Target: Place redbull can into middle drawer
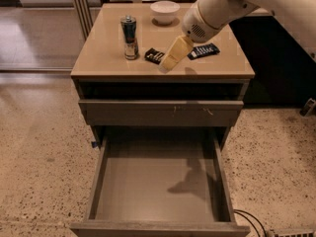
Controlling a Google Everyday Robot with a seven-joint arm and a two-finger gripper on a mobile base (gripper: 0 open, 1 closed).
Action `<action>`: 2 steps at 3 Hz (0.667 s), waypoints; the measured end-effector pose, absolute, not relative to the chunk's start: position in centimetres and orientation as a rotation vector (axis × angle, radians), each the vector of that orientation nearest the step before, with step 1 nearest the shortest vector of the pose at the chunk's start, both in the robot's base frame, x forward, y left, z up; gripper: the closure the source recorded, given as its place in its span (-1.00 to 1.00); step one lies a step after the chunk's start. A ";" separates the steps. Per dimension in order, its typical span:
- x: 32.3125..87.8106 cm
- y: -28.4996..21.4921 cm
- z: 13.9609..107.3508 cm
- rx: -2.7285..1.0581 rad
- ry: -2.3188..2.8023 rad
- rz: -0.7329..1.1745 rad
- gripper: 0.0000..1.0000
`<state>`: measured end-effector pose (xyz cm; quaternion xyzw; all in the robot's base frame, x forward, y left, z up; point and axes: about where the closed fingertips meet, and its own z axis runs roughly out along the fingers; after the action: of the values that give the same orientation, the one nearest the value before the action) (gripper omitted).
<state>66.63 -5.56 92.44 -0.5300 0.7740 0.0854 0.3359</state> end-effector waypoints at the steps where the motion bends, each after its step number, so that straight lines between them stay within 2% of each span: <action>1: 69.6 -2.7 92.1 -1.359 1.957 0.258 -1.00; 2: 72.1 -0.4 91.7 -1.346 1.916 0.272 -1.00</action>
Offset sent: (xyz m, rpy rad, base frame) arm 0.0849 0.0750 -0.0072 0.1266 -0.1035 0.0349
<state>72.13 -0.44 91.75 -0.5277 0.7510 0.1067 0.3822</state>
